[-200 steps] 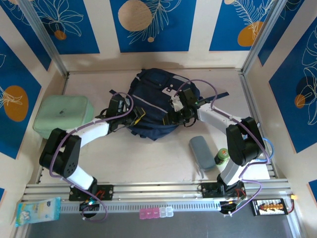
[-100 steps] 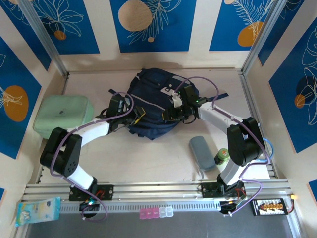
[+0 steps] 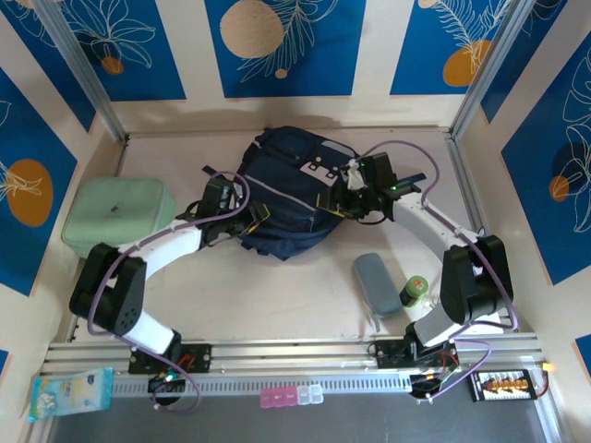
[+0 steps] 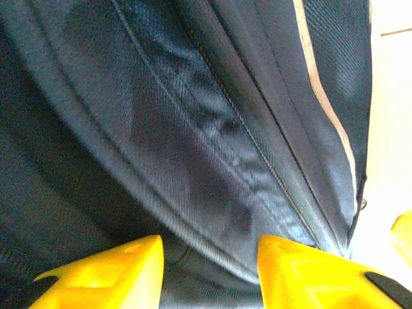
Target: Pack the student bag
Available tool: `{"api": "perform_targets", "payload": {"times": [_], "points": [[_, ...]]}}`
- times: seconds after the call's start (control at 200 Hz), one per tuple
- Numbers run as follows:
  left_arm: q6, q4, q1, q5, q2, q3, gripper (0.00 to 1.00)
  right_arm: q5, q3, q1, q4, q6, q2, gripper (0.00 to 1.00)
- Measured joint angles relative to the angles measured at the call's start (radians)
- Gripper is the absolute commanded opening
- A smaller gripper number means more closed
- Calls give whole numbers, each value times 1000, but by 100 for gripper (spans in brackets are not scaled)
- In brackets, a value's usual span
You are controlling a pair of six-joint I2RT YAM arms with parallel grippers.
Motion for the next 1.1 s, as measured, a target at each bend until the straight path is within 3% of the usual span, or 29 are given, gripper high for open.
{"api": "perform_targets", "payload": {"times": [0.155,0.375,0.685,0.98,1.1], "points": [[68,-112,-29,-65,-83,13,46,-1,34,-32,-19,119,51,47],[166,-216,-135,-151,-75,138,50,-8,103,-17,-40,195,166,43],[271,-302,-300,-257,84,344,49,8,229,-8,-127,208,264,39],[325,-415,-424,-377,230,504,46,53,237,-13,-163,209,277,38],[339,-449,-448,-418,289,563,42,50,245,-18,-164,215,283,31]]}}
